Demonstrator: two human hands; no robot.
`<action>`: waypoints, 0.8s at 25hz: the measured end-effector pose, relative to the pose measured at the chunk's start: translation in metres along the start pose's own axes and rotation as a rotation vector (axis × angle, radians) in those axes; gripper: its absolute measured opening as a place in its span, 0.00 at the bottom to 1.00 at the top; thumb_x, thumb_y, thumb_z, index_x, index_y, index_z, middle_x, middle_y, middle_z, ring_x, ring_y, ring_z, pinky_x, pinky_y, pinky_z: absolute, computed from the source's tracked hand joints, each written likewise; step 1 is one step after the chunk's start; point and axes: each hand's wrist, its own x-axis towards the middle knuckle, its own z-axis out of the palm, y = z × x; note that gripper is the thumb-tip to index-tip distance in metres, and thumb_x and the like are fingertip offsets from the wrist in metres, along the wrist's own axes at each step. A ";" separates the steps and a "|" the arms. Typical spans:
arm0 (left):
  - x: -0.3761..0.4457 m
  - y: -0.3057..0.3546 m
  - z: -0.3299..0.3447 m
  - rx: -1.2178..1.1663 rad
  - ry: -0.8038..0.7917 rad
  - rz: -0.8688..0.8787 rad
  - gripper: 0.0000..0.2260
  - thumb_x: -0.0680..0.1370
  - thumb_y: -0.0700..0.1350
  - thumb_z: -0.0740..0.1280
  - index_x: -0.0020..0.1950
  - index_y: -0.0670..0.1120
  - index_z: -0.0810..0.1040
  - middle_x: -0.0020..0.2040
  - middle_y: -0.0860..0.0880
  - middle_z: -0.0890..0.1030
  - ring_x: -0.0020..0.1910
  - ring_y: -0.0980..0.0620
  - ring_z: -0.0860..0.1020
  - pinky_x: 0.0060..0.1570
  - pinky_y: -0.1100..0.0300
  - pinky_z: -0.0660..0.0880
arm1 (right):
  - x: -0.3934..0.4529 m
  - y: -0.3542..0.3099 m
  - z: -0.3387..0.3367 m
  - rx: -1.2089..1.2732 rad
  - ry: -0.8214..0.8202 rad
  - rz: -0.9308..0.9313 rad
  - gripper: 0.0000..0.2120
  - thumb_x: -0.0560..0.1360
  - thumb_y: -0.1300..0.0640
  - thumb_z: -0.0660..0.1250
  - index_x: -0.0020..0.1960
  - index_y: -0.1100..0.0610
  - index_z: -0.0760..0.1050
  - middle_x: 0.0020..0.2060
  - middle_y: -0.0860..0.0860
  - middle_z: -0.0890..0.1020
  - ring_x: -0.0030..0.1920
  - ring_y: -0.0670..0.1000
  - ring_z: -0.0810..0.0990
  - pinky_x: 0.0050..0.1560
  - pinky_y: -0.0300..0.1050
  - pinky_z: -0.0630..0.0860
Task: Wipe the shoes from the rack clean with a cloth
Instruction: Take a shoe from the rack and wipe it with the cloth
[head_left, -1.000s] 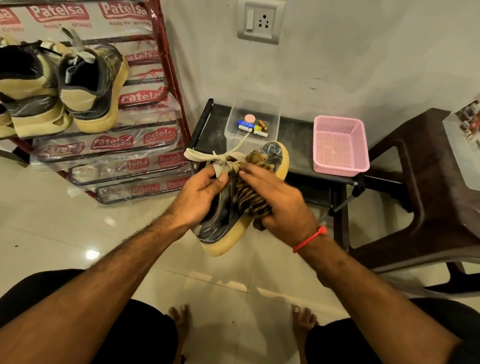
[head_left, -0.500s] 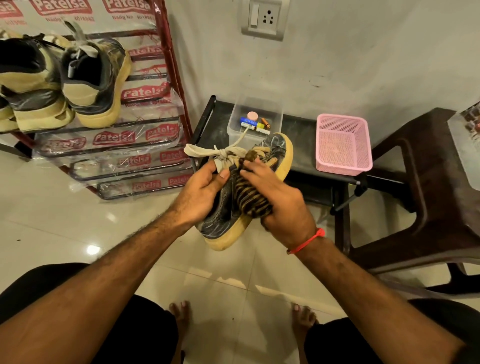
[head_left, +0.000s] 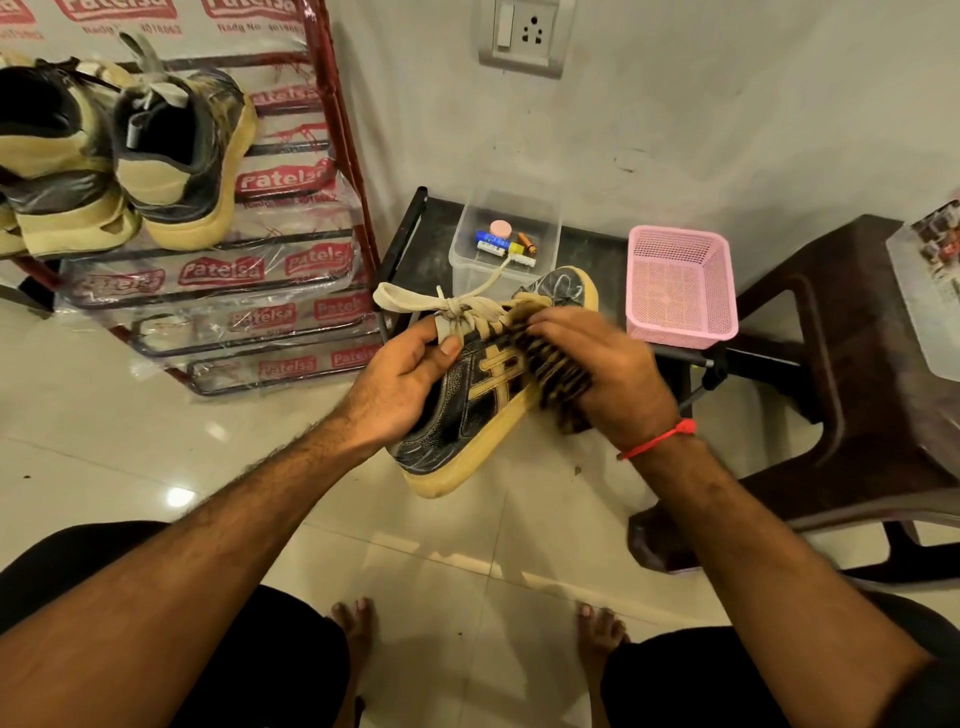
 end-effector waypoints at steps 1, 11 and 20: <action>0.000 0.000 0.000 0.017 -0.003 0.002 0.07 0.85 0.46 0.62 0.57 0.55 0.79 0.54 0.52 0.86 0.58 0.51 0.83 0.65 0.46 0.77 | 0.000 0.009 -0.004 -0.029 0.021 0.057 0.17 0.73 0.64 0.70 0.61 0.67 0.79 0.59 0.63 0.81 0.61 0.63 0.80 0.64 0.60 0.76; -0.001 0.009 -0.001 -0.070 -0.003 -0.010 0.09 0.85 0.43 0.61 0.63 0.48 0.78 0.58 0.48 0.85 0.59 0.51 0.83 0.65 0.50 0.77 | 0.007 -0.005 -0.001 0.097 -0.131 0.309 0.26 0.72 0.63 0.74 0.69 0.58 0.74 0.71 0.56 0.72 0.70 0.58 0.70 0.71 0.58 0.70; -0.003 0.017 -0.001 -0.054 0.029 -0.058 0.10 0.86 0.43 0.60 0.51 0.50 0.80 0.38 0.60 0.84 0.38 0.66 0.80 0.38 0.72 0.73 | 0.004 -0.057 0.018 0.161 -0.224 -0.078 0.18 0.74 0.56 0.71 0.61 0.63 0.79 0.61 0.60 0.78 0.62 0.60 0.77 0.67 0.54 0.73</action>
